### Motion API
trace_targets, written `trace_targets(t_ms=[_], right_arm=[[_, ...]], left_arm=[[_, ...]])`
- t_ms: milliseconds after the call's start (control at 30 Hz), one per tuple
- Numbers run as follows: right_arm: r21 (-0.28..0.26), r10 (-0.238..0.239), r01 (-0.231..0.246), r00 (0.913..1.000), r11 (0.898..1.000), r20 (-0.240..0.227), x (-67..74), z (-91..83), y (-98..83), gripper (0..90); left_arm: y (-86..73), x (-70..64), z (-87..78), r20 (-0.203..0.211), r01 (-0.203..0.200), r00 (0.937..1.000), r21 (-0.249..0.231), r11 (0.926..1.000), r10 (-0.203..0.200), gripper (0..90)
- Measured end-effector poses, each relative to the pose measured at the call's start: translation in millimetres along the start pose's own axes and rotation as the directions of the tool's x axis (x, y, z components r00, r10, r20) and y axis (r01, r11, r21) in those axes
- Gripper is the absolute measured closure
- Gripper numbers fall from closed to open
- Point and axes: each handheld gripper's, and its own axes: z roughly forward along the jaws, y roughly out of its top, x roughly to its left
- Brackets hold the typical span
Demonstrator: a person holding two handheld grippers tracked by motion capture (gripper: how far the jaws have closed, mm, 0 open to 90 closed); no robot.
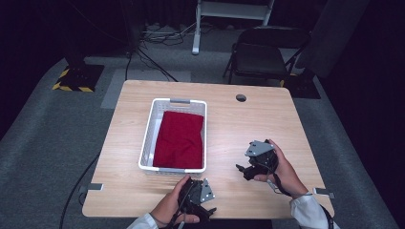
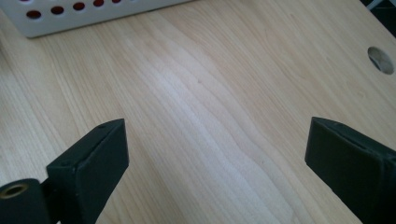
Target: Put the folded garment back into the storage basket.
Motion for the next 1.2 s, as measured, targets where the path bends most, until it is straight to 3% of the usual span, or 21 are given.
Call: trace_targets(t_ms=[200, 267, 733, 1200], right_arm=[[0.016, 0.021, -0.021, 0.9998, 1.0, -0.001, -0.1, -0.9, -15.2, 6.1], [0.018, 0.029, -0.03, 0.9996, 0.999, 0.005, -0.8, -2.6, -20.9, 6.1], [0.041, 0.068, -0.069, 0.9975, 0.997, 0.022, 2.9, -11.9, -58.6, 6.0], [0.058, 0.096, -0.096, 0.9954, 0.994, 0.0, 14.0, -16.0, -92.3, 5.0]], left_arm=[[-3.6, 4.7, 2.9, 0.038, 0.027, 0.9989, -0.025, 0.9993, -0.026, 5.3], [-6.6, 7.7, 4.6, 0.063, 0.06, 0.9963, -0.041, 0.9974, -0.057, 4.4], [-8.3, 9.1, 5.9, 0.064, 0.054, 0.9967, -0.057, 0.9969, -0.05, 2.5], [-8.5, 9.2, 5.6, 0.065, 0.054, 0.9966, -0.055, 0.997, -0.051, 2.5]])
